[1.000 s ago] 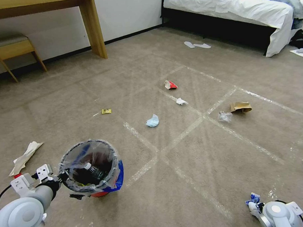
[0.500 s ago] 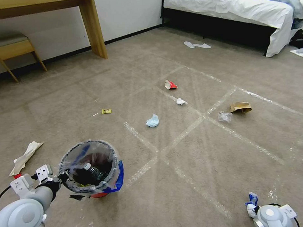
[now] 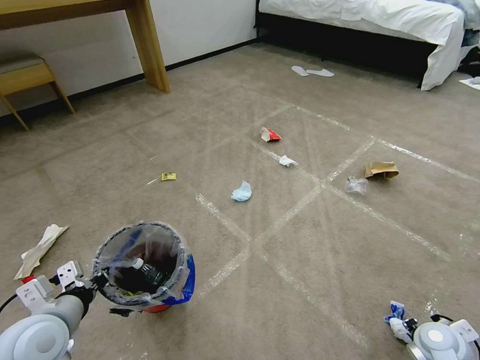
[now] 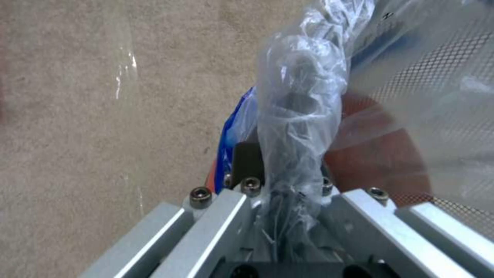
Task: Pick up the trash bin and place the garbage on the floor into it.
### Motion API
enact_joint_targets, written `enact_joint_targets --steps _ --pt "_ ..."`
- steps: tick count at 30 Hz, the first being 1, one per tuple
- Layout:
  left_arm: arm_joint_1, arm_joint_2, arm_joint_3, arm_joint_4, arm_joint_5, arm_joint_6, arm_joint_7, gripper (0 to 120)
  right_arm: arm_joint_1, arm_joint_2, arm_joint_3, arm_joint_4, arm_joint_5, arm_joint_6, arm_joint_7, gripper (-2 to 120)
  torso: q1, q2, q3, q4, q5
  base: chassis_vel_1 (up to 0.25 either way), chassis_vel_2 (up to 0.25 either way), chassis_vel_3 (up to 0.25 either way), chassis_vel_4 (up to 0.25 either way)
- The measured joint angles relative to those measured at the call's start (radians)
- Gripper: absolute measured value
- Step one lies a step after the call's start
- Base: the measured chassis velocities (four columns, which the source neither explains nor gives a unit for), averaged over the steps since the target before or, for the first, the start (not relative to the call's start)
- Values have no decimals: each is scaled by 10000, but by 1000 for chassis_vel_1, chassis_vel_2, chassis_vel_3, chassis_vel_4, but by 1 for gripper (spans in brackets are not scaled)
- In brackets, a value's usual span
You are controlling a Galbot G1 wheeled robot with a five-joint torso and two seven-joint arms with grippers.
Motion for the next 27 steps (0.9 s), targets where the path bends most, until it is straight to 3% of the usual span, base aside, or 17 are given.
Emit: enact_joint_targets --steps 8,13,18,27 --pt "130 26 1 -128 -13 -12 0 1 489 39 -52 -736 23 22 -19 96 0 0 0 0 0 0 0 0 0" --pt "150 40 0 -152 -16 -18 -8 1 650 52 -93 -1028 13 29 -32 100 0 0 0 1 1 0 0 0 0" --pt "195 23 0 -154 24 -53 -9 1 748 47 -106 -1260 0 41 -63 99 0 0 0 1 0 0 0 0 0" --pt "284 -51 7 -159 177 -133 41 1 805 38 -136 -1572 -165 157 -226 67 0 0 0 1 0 0 0 0 0"
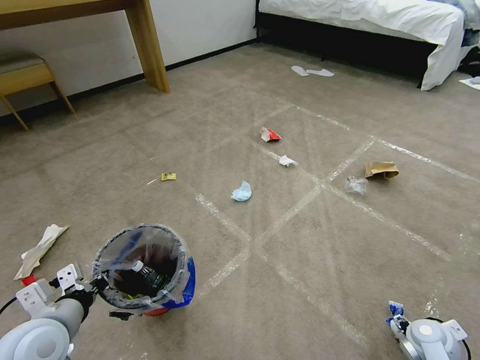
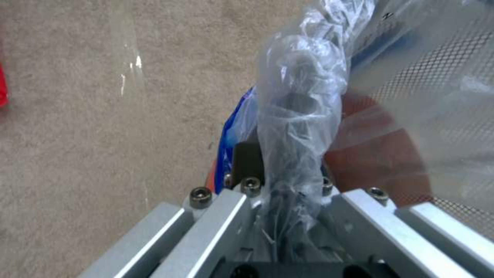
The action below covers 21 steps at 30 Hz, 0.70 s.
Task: Pick up the trash bin and place the garbage on the floor into it.
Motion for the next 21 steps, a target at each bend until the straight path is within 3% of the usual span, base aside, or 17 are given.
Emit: enact_joint_targets --steps 7,9,12,14,16,18,21 --pt "61 -48 -3 -11 88 -28 49 1 -48 6 -33 11 -41 28 -53 46 0 0 0 0 0 0 0 0 0" --pt "69 -100 -2 -22 119 -35 64 1 -51 6 -80 -64 -111 33 -97 33 0 0 0 0 -1 0 0 0 0" --pt "77 -110 -2 -30 132 -38 64 1 -57 8 -89 -70 -133 36 -110 28 1 0 0 0 0 0 0 0 0" --pt "91 -122 -2 -52 145 -40 67 1 -121 10 -100 -40 -171 49 -154 14 0 -1 0 0 0 0 0 0 0" --pt "98 -130 -2 -68 151 -42 69 1 -147 11 -103 -24 -185 63 -178 11 0 0 0 0 0 0 0 0 0" --pt "117 -149 -4 -89 161 -44 71 1 -203 11 -118 16 -219 96 -256 1 0 0 0 -1 0 0 0 0 0" --pt "121 -149 -17 -117 164 -44 71 1 -286 20 -124 154 -292 147 -395 0 0 0 0 -1 1 0 0 0 0"
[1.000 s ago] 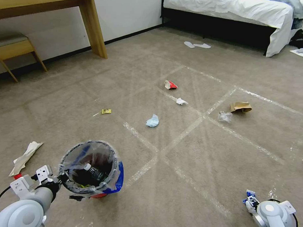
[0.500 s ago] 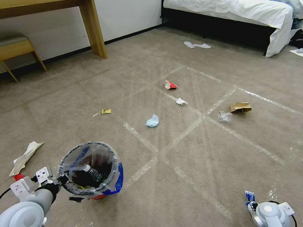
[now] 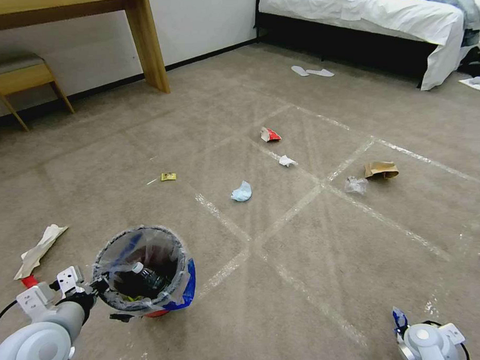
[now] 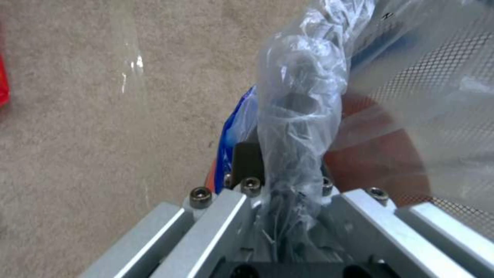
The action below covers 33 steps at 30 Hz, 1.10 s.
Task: Pick up the trash bin and place the garbage on the floor into it.
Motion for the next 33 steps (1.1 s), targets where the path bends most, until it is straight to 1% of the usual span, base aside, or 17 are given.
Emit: enact_joint_targets --steps 6,9,10,12,13,15,16,18,19,21,22,23,25,26,29,30,33 --pt "16 8 -14 -123 -24 1 -8 1 -250 13 16 580 -185 199 -466 0 0 0 0 0 0 0 0 0 0" --pt "69 7 -17 -262 -47 10 -10 1 -584 -19 21 1530 -515 928 -1696 0 0 0 0 -1 -1 0 0 0 0" --pt "69 7 -17 -262 -47 10 -10 1 -584 -19 21 1530 -515 928 -1696 0 0 0 0 -1 -1 0 0 0 0" --pt "93 -4 -18 -354 -52 15 -11 1 -816 -89 -221 2290 -1272 2043 -3313 0 0 0 0 1 -2 0 0 0 0" --pt "93 -4 -18 -354 -52 15 -11 1 -816 -89 -221 2290 -1272 2043 -3313 0 0 0 0 1 -2 0 0 0 0" --pt "99 -33 1 -392 -54 20 -11 1 -987 -267 -702 2967 -2161 3370 -5478 0 0 0 0 0 -2 0 0 0 0" --pt "99 -33 1 -392 -54 20 -11 1 -987 -267 -702 2967 -2161 3370 -5478 0 0 0 0 0 -2 0 0 0 0" --pt "101 -55 14 -395 -53 24 -10 1 -1020 -533 -1132 3187 -3008 4479 -7261 0 0 0 0 1 -3 0 0 0 0" --pt "101 -55 14 -395 -53 24 -10 1 -1020 -533 -1132 3187 -3008 4479 -7261 0 0 0 0 1 -3 0 0 0 0" --pt "107 -66 38 -397 -49 31 -12 1 -964 -982 -1636 3218 -3883 5527 -8978 0 0 0 0 0 0 0 0 0 0" --pt "107 -66 38 -397 -49 31 -12 1 -964 -982 -1636 3218 -3883 5527 -8978 0 0 0 0 0 0 0 0 0 0" --pt "108 -73 56 -408 -48 39 -17 1 -895 -1402 -1939 3217 -4435 6095 -10053 0 0 0 0 1 -1 0 0 0 0" --pt "89 -85 94 -439 -49 54 -27 1 -677 -2182 -2480 3202 -5199 7014 -11486 0 1 0 0 2 -2 0 0 0 0" --pt "89 -85 94 -439 -49 54 -27 1 -677 -2182 -2480 3202 -5199 7014 -11486 0 1 0 0 2 -2 0 0 0 0" --pt "50 -105 185 -579 -62 108 -53 1 -219 -3351 -3463 3550 -5578 7568 -13274 0 0 0 0 -1 -1 0 0 0 0" --pt "50 -105 185 -579 -62 108 -53 1 -219 -3351 -3463 3550 -5578 7568 -13274 0 0 0 0 -1 -1 0 0 0 0" --pt "49 -111 240 -769 -108 161 -62 1 276 -4001 -4211 4058 -5530 7290 -13567 0 0 0 0 -1 -1 0 0 0 0"
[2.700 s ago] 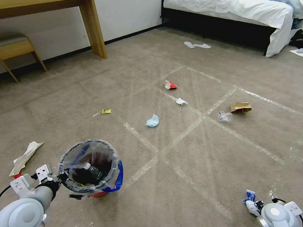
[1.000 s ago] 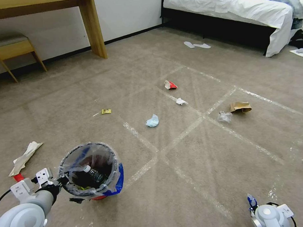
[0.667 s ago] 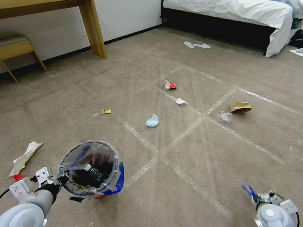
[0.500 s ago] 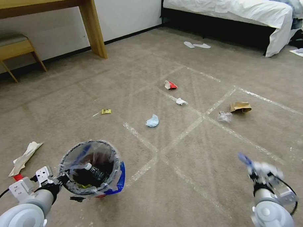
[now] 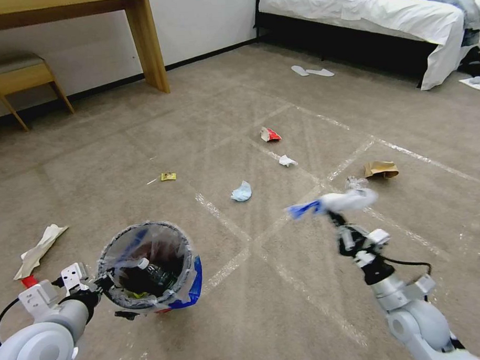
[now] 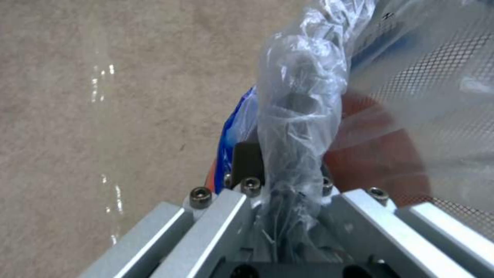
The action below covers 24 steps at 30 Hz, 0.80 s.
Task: Pick up the trash bin and place the garbage on the floor into it.
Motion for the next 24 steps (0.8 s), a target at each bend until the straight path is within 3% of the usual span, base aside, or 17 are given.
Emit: enact_joint_targets --steps 2,5,11,15,18,24 --pt "2 12 43 -178 -117 65 -26 1 777 -610 -953 656 488 -730 550 0 0 0 1 2 1 0 0 0 0" --pt "-10 28 45 -222 -180 89 -48 1 1275 -876 -1430 960 896 -1104 877 0 0 0 0 1 0 0 0 0 0" --pt "-169 244 13 -291 -586 112 -193 1 3867 -1738 -3689 1627 2371 -2400 2220 0 1 0 1 2 -1 0 0 0 0" --pt "-286 363 7 -286 -749 114 -244 1 4839 -1834 -4546 1664 2641 -2717 2492 0 0 0 1 -1 -2 0 0 0 0" --pt "-512 549 14 -88 -914 115 -287 1 6939 -1811 -6122 1319 2733 -2921 2661 0 0 -1 1 4 -3 0 0 0 0" --pt "-689 639 64 89 -975 115 -316 1 8025 -1684 -7012 1047 2739 -3012 2720 0 1 -1 2 3 -1 0 0 0 0"
